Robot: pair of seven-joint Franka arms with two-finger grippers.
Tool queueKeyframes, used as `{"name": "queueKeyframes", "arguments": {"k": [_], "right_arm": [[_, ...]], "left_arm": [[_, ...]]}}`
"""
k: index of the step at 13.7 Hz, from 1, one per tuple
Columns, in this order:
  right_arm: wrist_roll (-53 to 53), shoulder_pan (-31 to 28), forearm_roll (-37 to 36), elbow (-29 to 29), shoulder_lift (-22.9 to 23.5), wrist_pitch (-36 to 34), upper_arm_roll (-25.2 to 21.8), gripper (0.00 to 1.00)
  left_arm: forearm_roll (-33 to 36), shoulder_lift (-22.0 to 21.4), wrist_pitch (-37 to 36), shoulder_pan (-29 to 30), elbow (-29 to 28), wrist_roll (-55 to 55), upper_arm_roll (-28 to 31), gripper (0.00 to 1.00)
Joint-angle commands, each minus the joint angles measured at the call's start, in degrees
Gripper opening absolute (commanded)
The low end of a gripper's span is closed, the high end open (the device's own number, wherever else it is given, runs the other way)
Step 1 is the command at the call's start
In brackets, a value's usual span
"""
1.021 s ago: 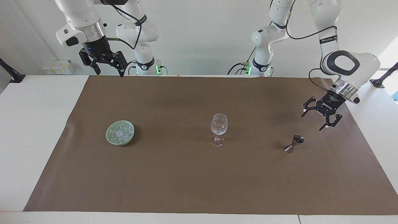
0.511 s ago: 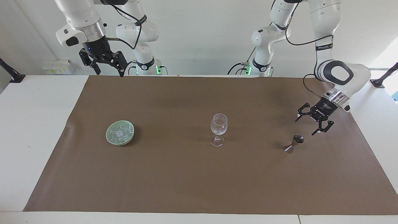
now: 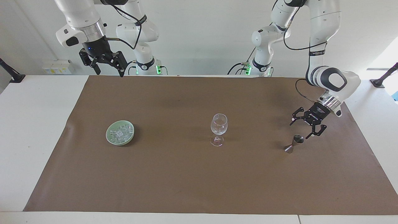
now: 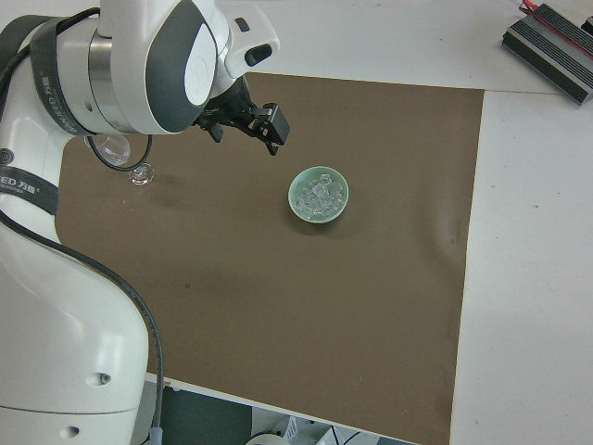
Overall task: Pour wine and add ice with both arms
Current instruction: 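Open the left gripper and move it toward the silver jigger, then lower the left gripper around the silver jigger and close it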
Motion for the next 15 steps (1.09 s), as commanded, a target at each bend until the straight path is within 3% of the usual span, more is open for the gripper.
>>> {"name": "queueKeyframes", "arguments": {"k": [1, 5, 15], "right_arm": [[0.1, 0.4, -0.2, -1.4, -1.2, 0.8, -0.4, 1.0], [0.1, 0.4, -0.2, -1.5, -1.2, 0.7, -0.4, 1.0], [0.1, 0.4, -0.2, -1.4, -1.3, 0.7, -0.4, 1.0]], "left_arm": [[-6.1, 1.5, 2.3, -2.1, -0.2, 4.4, 0.2, 1.0], [-12.5, 3.0, 2.8, -4.1, -0.2, 10.0, 0.3, 1.0], [-18.7, 4.9, 3.7, -4.5, -0.1, 13.7, 0.3, 1.0]]}}
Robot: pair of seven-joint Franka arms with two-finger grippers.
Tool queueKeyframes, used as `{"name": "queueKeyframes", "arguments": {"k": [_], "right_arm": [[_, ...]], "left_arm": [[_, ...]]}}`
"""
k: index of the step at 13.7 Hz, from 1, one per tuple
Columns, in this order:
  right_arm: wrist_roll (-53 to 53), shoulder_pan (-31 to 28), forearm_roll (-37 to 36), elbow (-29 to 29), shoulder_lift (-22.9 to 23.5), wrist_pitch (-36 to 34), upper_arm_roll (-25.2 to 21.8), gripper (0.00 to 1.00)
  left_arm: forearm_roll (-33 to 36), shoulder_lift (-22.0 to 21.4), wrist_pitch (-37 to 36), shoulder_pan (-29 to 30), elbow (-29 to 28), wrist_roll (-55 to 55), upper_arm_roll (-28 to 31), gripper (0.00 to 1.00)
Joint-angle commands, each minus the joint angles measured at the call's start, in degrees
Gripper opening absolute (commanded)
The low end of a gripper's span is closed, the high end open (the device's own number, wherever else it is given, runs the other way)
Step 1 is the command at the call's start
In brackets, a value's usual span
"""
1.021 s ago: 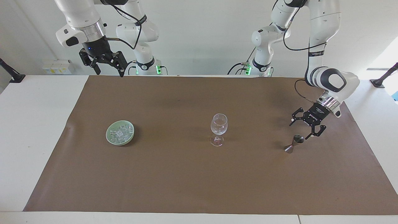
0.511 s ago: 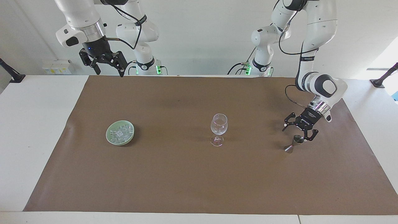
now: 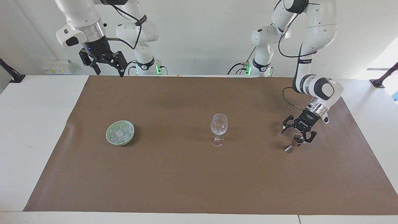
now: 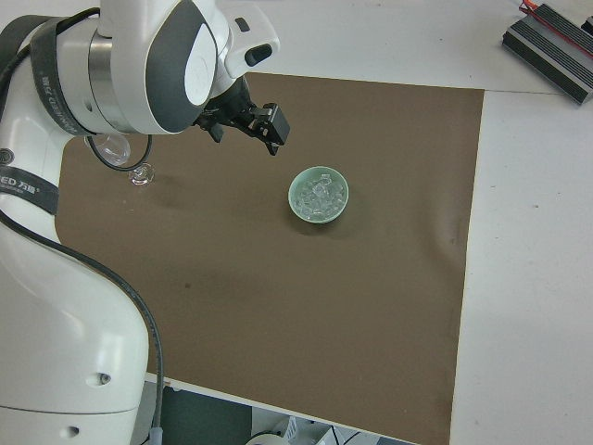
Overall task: Pour wine and add ice with both arms
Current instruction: 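Lower the left gripper around the silver jigger and close it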
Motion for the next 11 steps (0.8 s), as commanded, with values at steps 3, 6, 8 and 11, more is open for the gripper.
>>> {"name": "queueKeyframes", "arguments": {"k": [3, 6, 8, 11], "right_arm": [[0.1, 0.4, -0.2, -1.5, -1.3, 0.8, -0.4, 1.0], [0.1, 0.4, -0.2, -1.4, -1.3, 0.7, -0.4, 1.0], [0.1, 0.4, -0.2, -1.4, -1.3, 0.8, -0.4, 1.0], [0.1, 0.4, -0.2, -1.5, -1.3, 0.7, -0.4, 1.0]], "left_arm": [[-3.9, 0.1, 1.2, -0.9, 0.0, 1.5, 0.4, 1.0], [-5.9, 0.2, 1.2, -1.5, 0.1, 1.9, 0.4, 1.0], [-6.5, 0.2, 1.5, -1.6, 0.2, 2.2, 0.4, 0.96], [-7.0, 0.3, 2.5, -2.3, 0.2, 2.6, 0.4, 0.9]]}}
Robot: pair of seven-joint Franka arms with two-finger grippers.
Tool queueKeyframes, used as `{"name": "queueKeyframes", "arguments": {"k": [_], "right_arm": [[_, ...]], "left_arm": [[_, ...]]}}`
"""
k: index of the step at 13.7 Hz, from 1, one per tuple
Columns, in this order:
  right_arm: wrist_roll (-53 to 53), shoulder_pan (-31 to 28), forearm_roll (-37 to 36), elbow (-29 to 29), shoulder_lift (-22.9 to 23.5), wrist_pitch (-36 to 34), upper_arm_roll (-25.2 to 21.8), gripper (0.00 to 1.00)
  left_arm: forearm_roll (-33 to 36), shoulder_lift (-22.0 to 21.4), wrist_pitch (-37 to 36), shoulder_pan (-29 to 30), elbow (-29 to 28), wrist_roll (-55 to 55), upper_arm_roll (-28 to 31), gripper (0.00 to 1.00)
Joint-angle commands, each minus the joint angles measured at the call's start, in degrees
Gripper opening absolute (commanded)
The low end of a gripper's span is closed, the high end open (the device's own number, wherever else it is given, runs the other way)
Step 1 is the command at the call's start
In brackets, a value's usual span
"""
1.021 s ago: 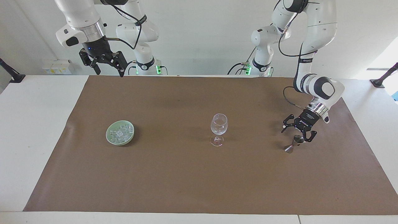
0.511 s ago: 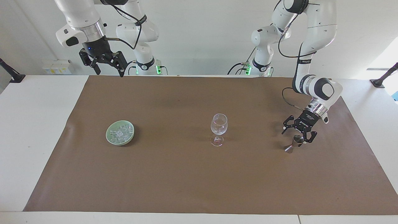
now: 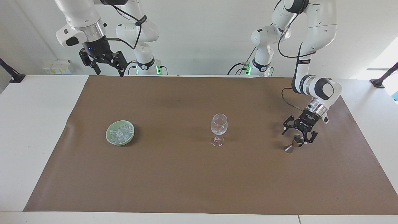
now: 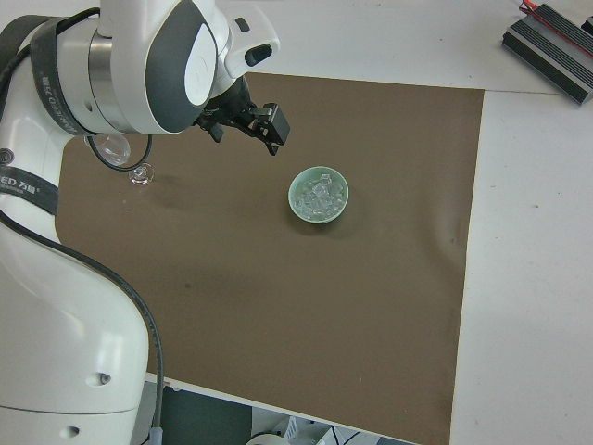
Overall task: Pour wine and add ice with both arms
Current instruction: 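Lower the left gripper around the silver jigger and close it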
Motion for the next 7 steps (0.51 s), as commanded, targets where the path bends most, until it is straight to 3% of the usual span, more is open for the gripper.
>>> {"name": "queueKeyframes", "arguments": {"k": [1, 7], "right_arm": [[0.1, 0.4, -0.2, -1.4, -1.3, 0.7, -0.4, 1.0], [0.1, 0.4, -0.2, -1.4, -1.3, 0.8, -0.4, 1.0]], "left_arm": [[-2.0, 0.4, 2.1, -1.5, 0.2, 1.9, 0.5, 0.88], [-4.7, 1.1, 3.0, -1.5, 0.3, 2.6, 0.5, 0.8]]}}
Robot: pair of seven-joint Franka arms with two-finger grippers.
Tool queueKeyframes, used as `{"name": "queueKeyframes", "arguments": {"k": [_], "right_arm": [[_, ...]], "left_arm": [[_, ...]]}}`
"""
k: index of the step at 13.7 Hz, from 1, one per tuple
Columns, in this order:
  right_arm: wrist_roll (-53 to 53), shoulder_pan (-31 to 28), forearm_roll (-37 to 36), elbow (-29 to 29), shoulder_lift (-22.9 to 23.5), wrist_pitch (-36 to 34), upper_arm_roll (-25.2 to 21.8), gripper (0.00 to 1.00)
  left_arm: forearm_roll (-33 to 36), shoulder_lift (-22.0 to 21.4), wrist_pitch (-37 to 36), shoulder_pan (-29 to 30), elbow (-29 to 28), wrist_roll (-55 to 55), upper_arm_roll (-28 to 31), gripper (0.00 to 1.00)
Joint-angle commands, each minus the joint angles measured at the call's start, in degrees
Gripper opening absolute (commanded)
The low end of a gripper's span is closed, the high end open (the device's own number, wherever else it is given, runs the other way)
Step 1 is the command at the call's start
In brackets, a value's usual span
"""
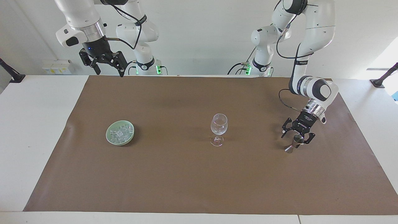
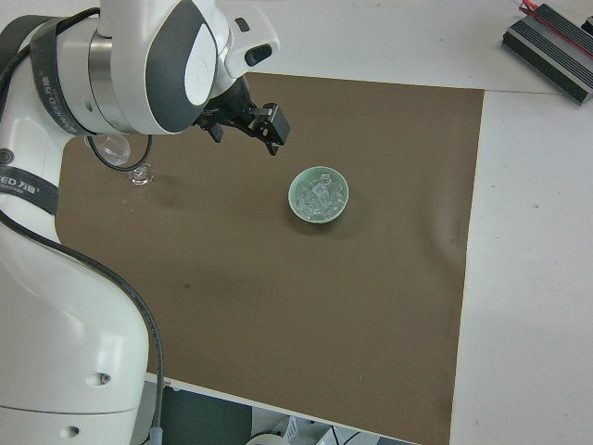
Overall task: Pour wine and add ice with both arms
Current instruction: 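Lower the left gripper around the silver jigger and close it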
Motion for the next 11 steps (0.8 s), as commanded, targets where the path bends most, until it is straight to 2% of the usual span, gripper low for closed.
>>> {"name": "queueKeyframes", "arguments": {"k": [1, 11], "right_arm": [[0.1, 0.4, -0.2, -1.4, -1.3, 0.7, -0.4, 1.0], [0.1, 0.4, -0.2, -1.4, -1.3, 0.7, -0.4, 1.0]], "left_arm": [[-2.7, 0.4, 1.1, -0.9, 0.3, 1.2, 0.5, 0.8], [-4.1, 0.5, 1.0, -0.8, 1.5, 1.3, 0.5, 0.76]]}}
